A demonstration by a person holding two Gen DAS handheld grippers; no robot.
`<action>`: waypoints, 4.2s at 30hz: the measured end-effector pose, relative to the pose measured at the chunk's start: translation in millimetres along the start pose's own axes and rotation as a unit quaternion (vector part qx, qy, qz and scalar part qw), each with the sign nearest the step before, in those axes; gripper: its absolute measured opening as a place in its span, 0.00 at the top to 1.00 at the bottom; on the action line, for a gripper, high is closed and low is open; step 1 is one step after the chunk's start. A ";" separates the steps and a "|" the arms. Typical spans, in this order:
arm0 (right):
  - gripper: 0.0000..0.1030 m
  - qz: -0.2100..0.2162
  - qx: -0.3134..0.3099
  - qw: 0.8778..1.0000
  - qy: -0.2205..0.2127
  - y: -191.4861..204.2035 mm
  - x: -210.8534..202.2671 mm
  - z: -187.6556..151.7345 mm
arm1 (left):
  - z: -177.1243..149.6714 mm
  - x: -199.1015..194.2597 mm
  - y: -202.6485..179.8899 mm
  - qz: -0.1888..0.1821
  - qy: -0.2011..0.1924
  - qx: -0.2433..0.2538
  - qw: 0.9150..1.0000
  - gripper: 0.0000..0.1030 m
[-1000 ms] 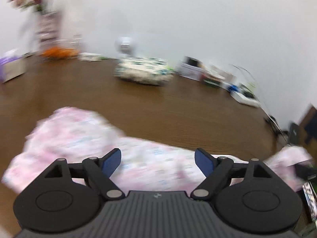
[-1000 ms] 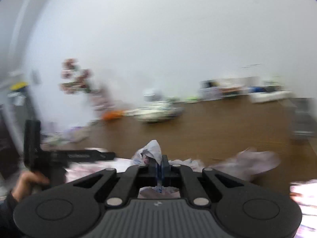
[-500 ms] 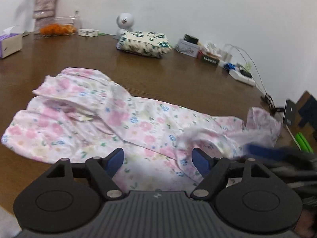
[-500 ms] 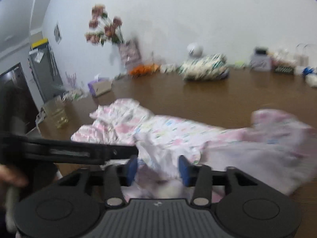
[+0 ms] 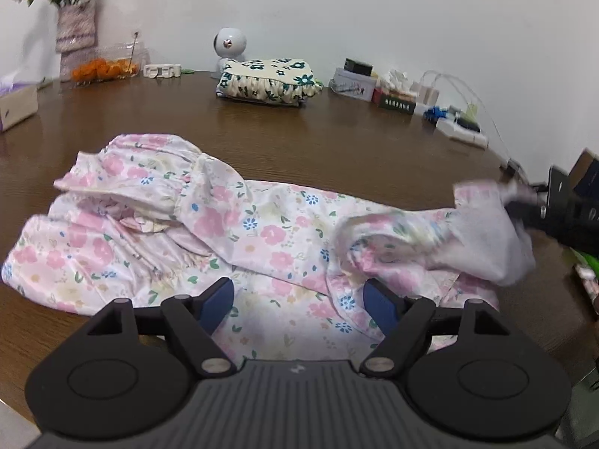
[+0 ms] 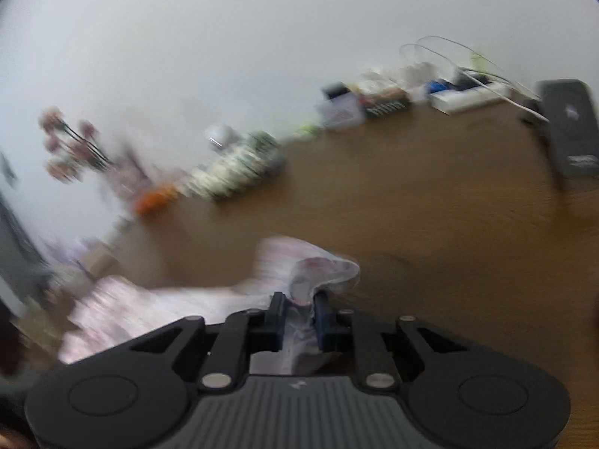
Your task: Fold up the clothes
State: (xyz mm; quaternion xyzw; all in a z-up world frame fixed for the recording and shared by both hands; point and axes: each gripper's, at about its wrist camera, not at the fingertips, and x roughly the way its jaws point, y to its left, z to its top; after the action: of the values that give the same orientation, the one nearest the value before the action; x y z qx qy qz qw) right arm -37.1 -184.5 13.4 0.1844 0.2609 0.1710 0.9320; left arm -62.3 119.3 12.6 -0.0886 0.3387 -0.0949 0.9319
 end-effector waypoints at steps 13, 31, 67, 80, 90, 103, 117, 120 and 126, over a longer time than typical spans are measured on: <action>0.84 0.070 -0.206 0.970 0.112 119.6 86.4 -38.0 | 19.7 -40.9 63.9 -0.011 -0.081 -0.178 0.981 0.25; 0.66 0.087 -0.127 0.988 0.011 33.6 -20.9 49.1 | 10.4 -86.0 101.7 0.134 -0.130 -0.207 0.960 0.22; 0.86 0.188 -0.340 0.883 0.265 163.1 234.5 35.0 | 21.3 -20.6 84.3 0.108 -0.001 -0.113 0.988 0.69; 0.97 -0.149 -0.088 0.972 0.161 -5.2 117.1 60.2 | 117.7 115.1 -44.2 -0.054 0.026 0.067 0.996 0.93; 0.81 -0.144 0.016 0.986 0.077 -76.8 30.4 57.3 | 105.7 117.9 -80.7 -0.076 0.024 0.083 0.993 0.57; 0.77 0.046 -0.123 0.990 0.047 -12.5 -68.2 -10.5 | 21.8 -14.7 -42.3 -0.157 0.044 0.077 0.984 0.31; 0.79 -0.033 -0.131 0.988 0.076 -31.6 -45.7 -54.3 | -30.7 -11.1 -66.6 -0.205 0.087 0.131 0.966 0.38; 0.75 -0.016 -0.154 0.985 0.080 -29.1 -51.3 -58.4 | -39.5 -23.6 -73.5 -0.219 0.088 0.159 0.959 0.38; 0.75 0.013 -0.192 0.978 0.074 -25.0 -61.7 -69.7 | -77.5 -76.6 -86.5 -0.137 -0.042 0.291 0.946 0.10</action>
State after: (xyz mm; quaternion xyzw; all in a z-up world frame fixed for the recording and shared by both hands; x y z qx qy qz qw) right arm -119.5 -214.3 -26.8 -0.0080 0.2887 0.2431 0.9260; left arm -180.3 46.0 21.0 0.1370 0.2416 -0.3119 0.9086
